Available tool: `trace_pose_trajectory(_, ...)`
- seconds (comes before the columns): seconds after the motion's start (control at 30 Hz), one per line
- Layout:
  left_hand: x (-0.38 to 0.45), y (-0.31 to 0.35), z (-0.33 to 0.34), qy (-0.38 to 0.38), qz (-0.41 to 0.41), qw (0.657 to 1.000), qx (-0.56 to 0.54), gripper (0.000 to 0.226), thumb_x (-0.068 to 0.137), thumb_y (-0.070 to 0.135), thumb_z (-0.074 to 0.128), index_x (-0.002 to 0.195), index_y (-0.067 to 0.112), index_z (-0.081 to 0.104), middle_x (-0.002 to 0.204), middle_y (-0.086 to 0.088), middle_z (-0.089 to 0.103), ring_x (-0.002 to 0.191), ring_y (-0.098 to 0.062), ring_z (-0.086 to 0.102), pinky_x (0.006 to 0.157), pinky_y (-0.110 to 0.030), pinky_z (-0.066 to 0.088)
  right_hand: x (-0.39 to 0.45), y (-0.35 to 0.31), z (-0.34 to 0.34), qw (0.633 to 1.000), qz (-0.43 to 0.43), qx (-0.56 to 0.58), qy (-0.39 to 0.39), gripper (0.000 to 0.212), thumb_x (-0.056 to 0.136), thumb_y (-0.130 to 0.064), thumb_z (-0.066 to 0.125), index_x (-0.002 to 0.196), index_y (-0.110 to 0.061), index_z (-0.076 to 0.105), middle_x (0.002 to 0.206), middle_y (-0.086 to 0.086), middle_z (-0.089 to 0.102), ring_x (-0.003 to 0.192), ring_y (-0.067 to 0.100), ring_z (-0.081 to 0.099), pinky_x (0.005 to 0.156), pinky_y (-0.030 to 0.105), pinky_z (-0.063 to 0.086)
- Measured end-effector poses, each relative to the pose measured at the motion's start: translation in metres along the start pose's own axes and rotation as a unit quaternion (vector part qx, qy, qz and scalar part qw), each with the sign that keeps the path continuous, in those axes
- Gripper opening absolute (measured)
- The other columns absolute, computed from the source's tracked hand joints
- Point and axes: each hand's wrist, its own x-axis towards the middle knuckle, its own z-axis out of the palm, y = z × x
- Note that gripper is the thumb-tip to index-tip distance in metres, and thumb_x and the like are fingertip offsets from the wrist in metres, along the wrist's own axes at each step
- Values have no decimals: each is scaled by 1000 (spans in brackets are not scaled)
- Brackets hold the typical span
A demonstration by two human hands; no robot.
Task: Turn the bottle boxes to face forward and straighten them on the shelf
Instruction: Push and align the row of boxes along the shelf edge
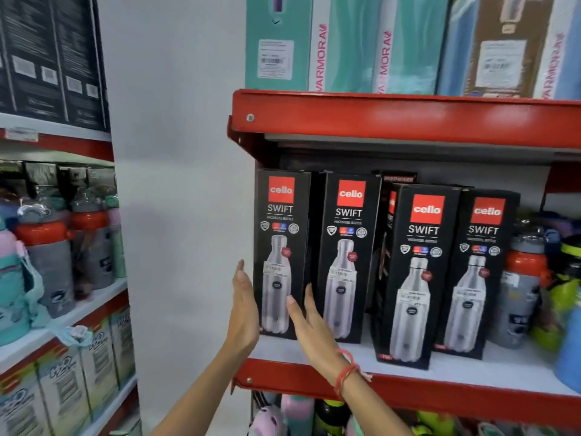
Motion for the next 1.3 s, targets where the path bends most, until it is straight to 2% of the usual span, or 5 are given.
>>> trace_pose_trajectory(0.13,-1,-3,-18,-109,-50,992,37,77,71,81,1,144,59,8,158,-1,30,145,-26,31,118,-38,21,0,-3,9,1000,-28,10,4,77,77,-80,26,138,-60,-15,147,-29,16,142,21,32,112,45,27)
trace_pose_trajectory(0.43,-31,-4,-55,-145,14,981,125,75,61,94,-4,132,75,10,151,-5,44,134,-31,48,116,-50,33,-37,7,5,989,-50,-125,57,73,76,-84,23,135,-66,-17,127,24,56,115,36,55,97,48,44)
trace_pose_trajectory(0.87,-65,3,-57,-106,30,983,146,67,65,91,-4,129,77,11,148,-8,48,134,-32,49,113,-53,36,-68,4,3,980,-85,-162,81,79,78,-78,22,145,-51,-9,48,-4,40,45,7,37,49,23,31)
trace_pose_trajectory(1.13,-76,7,-49,-71,36,980,182,64,69,88,-5,131,76,8,123,15,60,106,-25,62,99,-41,43,-71,6,-6,980,-101,-156,75,70,86,-69,27,147,-49,-3,50,-5,37,46,10,36,51,26,33)
trace_pose_trajectory(1.3,-90,18,-14,93,184,964,167,69,92,66,16,149,29,28,149,6,36,138,-6,34,112,-19,26,-62,17,-32,982,-74,-100,140,68,89,-62,25,151,-37,12,97,-13,61,63,2,59,57,14,41)
